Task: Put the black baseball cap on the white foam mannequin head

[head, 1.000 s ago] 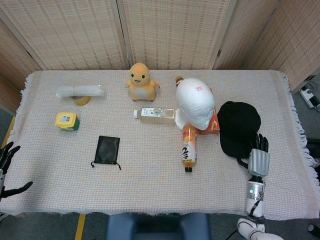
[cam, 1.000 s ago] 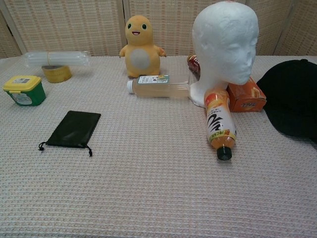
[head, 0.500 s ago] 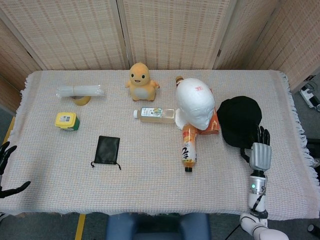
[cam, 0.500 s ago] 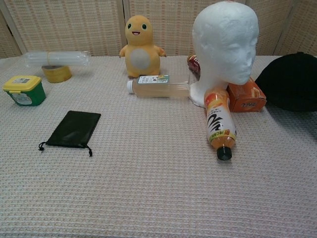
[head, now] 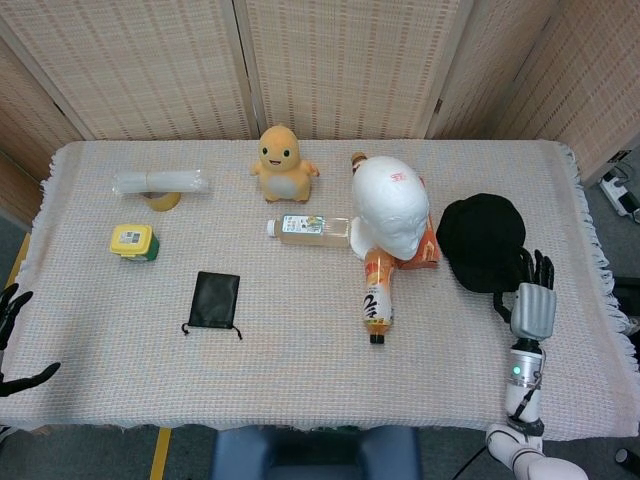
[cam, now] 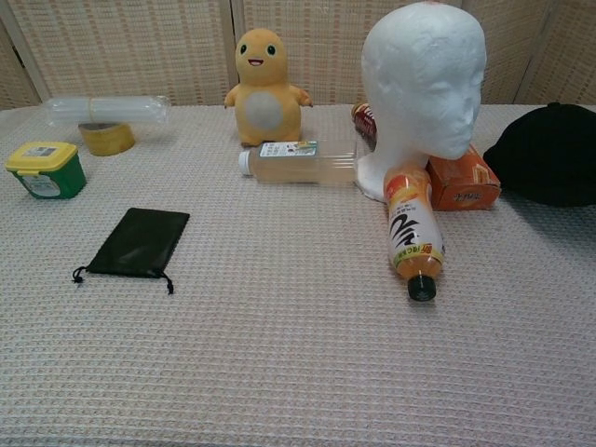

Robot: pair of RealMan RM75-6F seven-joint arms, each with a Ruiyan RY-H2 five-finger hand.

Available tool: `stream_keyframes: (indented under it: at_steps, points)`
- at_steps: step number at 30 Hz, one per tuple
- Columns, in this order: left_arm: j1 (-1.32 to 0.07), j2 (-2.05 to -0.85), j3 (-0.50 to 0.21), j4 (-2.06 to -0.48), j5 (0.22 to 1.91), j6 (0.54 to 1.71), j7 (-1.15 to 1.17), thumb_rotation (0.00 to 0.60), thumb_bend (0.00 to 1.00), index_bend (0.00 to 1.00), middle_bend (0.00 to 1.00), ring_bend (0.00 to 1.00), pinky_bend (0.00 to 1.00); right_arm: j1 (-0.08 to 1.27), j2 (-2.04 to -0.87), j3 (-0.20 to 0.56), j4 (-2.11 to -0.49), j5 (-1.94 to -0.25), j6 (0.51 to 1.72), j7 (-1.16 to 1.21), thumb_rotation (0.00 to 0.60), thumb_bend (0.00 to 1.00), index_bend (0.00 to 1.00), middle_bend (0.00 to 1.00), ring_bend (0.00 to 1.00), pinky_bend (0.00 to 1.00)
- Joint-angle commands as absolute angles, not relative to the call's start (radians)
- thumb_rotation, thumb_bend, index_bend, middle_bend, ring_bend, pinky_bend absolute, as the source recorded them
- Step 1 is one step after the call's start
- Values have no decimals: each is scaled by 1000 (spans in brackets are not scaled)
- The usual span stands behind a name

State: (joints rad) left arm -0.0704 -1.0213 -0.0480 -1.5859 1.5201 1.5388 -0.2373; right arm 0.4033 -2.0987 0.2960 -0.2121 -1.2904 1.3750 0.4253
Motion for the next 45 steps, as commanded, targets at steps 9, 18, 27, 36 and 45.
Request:
stream_keyframes:
  at_steps: [9, 18, 27, 36, 45]
  points:
    - [-70, -1026, -49, -1586, 1519, 1537, -224, 600, 131, 115, 0, 0, 59, 414, -2059, 354, -286, -1239, 1391, 448, 600, 404, 843, 206, 0, 0]
    - [-70, -1026, -49, -1582, 1521, 1536, -223, 600, 130, 115, 0, 0, 59, 412, -2049, 355, -311, -1241, 1411, 438, 600, 376, 895, 238, 0, 0]
    - [-69, -1026, -51, -1579, 1522, 1539, -225, 600, 131, 115, 0, 0, 59, 445, -2028, 388, -353, -1234, 1477, 454, 600, 375, 900, 242, 0, 0]
    - [-68, -1026, -53, -1578, 1521, 1539, -228, 600, 131, 115, 0, 0, 59, 512, -1937, 473, -478, -1203, 1552, 418, 600, 371, 900, 242, 0, 0]
    - [-71, -1028, -52, -1576, 1518, 1530, -226, 600, 131, 115, 0, 0, 59, 554, -1809, 542, -763, -1198, 1623, 299, 600, 365, 900, 242, 0, 0]
